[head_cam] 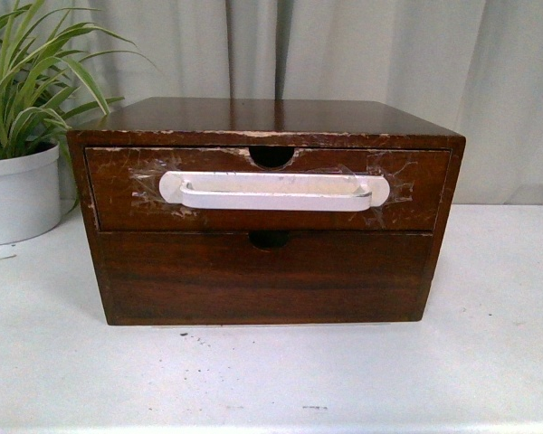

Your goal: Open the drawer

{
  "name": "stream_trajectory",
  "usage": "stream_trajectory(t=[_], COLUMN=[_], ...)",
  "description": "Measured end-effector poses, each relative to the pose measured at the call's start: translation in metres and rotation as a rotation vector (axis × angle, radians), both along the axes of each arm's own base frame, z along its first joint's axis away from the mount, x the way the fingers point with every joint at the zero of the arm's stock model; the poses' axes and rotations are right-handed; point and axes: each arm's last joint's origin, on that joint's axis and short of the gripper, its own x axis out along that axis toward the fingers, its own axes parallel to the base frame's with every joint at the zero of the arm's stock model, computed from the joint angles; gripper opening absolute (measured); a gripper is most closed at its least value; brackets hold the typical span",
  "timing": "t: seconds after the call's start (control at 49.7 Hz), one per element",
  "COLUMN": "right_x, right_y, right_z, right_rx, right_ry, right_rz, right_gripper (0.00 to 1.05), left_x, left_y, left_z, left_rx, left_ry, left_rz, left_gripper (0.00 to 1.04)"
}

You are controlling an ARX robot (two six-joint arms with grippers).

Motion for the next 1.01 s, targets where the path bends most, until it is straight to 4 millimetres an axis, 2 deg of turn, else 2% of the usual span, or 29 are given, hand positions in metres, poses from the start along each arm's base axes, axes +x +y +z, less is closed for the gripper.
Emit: stream_trajectory(t=[0.945, 1.006], right_x=[0.0, 0.0009], right_y=[0.0, 0.0005], right_z=[0.0, -0.0009], right_rx=[0.0, -0.005], right_ry=[0.0, 0.109], right_rz=[0.0, 0.105], right_gripper=[0.96, 0.96], left_x=[0.0, 0.0005], left_y=[0.0, -0.0009], left_z=[0.0, -0.0015], left_rx=[0.0, -0.003], left_ry=[0.0, 0.059], left_rz=[0.0, -0.038], left_gripper=[0.98, 0.98])
